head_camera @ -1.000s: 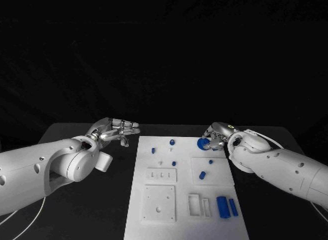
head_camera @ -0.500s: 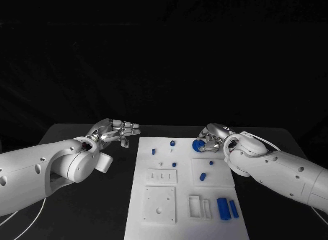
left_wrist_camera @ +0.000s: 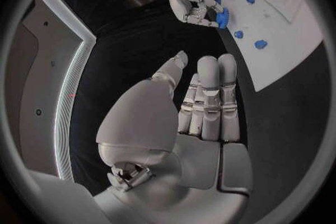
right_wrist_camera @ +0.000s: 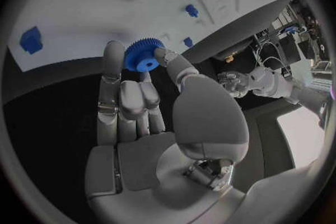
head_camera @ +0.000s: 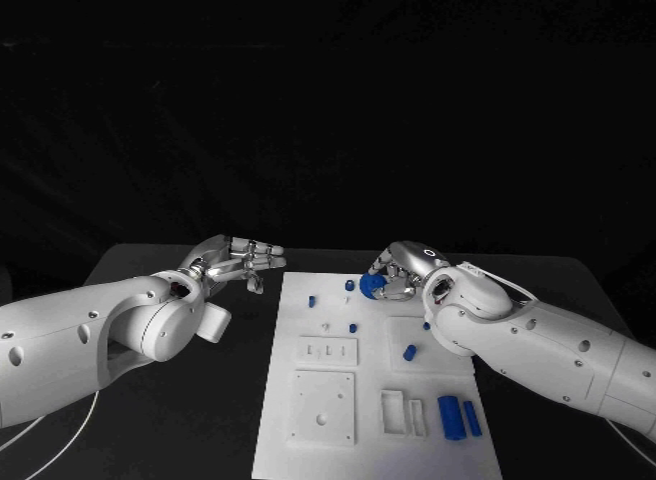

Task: Assemble the parts on the task board

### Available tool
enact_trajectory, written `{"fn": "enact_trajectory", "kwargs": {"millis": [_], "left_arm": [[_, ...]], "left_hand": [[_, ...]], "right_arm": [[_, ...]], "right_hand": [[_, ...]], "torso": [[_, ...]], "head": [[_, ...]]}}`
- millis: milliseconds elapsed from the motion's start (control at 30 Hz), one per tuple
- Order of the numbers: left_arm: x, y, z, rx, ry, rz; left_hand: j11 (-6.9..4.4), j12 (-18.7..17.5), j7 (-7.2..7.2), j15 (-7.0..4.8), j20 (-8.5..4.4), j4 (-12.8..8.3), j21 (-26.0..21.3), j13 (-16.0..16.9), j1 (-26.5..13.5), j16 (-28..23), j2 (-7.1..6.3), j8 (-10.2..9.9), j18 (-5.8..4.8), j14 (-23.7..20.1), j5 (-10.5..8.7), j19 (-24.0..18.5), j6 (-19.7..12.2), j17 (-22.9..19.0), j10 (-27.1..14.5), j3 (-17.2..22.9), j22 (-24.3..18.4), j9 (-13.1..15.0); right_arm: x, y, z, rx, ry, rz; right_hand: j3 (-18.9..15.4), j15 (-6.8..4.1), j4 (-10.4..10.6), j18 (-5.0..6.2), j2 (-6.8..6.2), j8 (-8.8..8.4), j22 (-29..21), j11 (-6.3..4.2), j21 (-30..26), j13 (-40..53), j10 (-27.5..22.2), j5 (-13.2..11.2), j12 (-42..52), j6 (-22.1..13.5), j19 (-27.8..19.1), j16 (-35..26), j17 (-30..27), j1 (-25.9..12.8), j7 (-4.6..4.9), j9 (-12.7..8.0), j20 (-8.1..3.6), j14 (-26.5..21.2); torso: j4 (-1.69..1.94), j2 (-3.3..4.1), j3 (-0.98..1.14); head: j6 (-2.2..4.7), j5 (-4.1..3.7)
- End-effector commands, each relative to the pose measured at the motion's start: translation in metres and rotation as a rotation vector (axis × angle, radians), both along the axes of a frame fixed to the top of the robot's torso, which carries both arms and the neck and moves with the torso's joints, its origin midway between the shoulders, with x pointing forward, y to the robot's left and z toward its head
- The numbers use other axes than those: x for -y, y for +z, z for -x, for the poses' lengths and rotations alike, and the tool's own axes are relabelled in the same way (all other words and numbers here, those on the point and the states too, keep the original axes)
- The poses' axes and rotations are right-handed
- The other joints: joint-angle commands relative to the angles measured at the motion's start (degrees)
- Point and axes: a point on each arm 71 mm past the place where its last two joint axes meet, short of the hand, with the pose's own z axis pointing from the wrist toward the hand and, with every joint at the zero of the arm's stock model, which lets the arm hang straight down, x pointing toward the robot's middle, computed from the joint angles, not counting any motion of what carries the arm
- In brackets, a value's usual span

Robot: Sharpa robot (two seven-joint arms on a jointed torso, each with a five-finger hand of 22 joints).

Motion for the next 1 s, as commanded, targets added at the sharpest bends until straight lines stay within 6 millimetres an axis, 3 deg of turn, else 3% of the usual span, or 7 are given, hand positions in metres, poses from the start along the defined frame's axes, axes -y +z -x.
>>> {"fn": "enact_trajectory", "kwargs": {"millis": [33,467,767,1000], "left_arm": [[0.003,0.001,0.001,0.003,-0.017,0.005],[0.006,0.001,0.000,0.001,-0.023,0.005],[0.007,0.001,0.000,0.001,-0.026,0.005],[0.008,0.001,-0.001,0.001,-0.028,0.006]], "left_hand": [[0.12,-0.18,0.02,0.11,0.22,-0.08,0.07,0.05,0.06,0.32,-0.06,-0.17,0.89,0.31,0.19,-0.31,-0.41,-0.08,-0.41,0.34,-0.05,0.08],[0.12,-0.18,0.02,0.11,0.22,-0.08,0.07,0.05,0.06,0.32,-0.06,-0.17,0.89,0.31,0.19,-0.31,-0.41,-0.08,-0.41,0.34,-0.05,0.08],[0.14,-0.18,0.04,0.11,0.23,-0.05,0.19,0.05,-0.01,0.33,-0.13,-0.18,0.90,0.33,0.17,-0.32,-0.48,-0.11,-0.50,0.37,-0.27,0.07],[0.14,-0.18,0.04,0.11,0.23,-0.05,0.19,0.05,-0.01,0.33,-0.13,-0.18,0.90,0.33,0.17,-0.32,-0.48,-0.11,-0.50,0.37,-0.27,0.07]], "right_arm": [[-0.013,0.003,0.002,0.052,0.018,0.028],[-0.046,-0.009,0.005,0.055,0.079,0.053],[-0.052,-0.019,0.004,0.041,0.089,0.063],[-0.053,-0.023,0.004,0.033,0.094,0.070]], "right_hand": [[0.25,-0.11,0.29,0.41,-0.36,0.15,0.10,0.02,-0.32,0.09,0.42,-0.32,0.22,0.29,1.55,0.05,0.02,-0.01,-0.09,0.11,-0.18,0.37],[0.40,-0.12,0.57,0.38,-0.45,0.13,0.24,0.02,-0.50,0.08,0.39,-0.50,0.16,0.18,1.61,0.00,-0.01,0.04,-0.08,0.08,-0.20,0.38],[0.49,-0.12,0.67,0.38,-0.48,0.14,0.30,0.02,-0.61,0.12,0.41,-0.55,0.19,0.14,1.63,0.00,0.01,0.11,-0.06,0.08,-0.20,0.39],[0.45,-0.12,0.61,0.38,-0.59,0.14,0.38,0.03,-0.73,0.13,0.38,-0.62,0.17,0.15,1.64,-0.05,-0.02,0.25,-0.06,0.09,-0.20,0.38]], "torso": [[-0.01,0.01,-0.05],[-0.01,0.03,0.07],[-0.22,0.02,0.15],[-0.14,0.01,0.11]], "head": [[-0.02,0.22],[-0.33,0.57],[-0.43,0.78],[-0.53,0.88]]}}
